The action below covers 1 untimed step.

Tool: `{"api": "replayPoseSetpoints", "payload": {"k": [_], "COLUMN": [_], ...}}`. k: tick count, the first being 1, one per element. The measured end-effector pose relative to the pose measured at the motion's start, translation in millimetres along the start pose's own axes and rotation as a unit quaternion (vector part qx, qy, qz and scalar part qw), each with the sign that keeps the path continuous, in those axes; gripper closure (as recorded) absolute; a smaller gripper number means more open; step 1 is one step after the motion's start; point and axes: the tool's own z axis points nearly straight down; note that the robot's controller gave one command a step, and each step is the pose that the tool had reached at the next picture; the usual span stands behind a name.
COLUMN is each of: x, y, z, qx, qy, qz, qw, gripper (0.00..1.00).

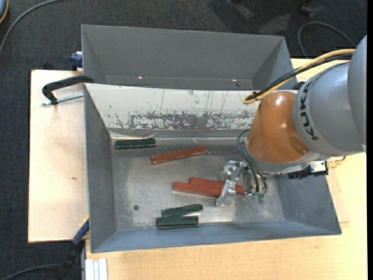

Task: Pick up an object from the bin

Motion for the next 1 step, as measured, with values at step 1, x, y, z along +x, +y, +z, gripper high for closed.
{"api": "replayPoseSetpoints", "payload": {"k": [1], "x": [-2.8], "y": [1.1], "z": [-114.2], "qx": [-0.001], "qy": [-0.0062], "qz": [-0.001], "qw": [1.0], "gripper": [1.0]}}
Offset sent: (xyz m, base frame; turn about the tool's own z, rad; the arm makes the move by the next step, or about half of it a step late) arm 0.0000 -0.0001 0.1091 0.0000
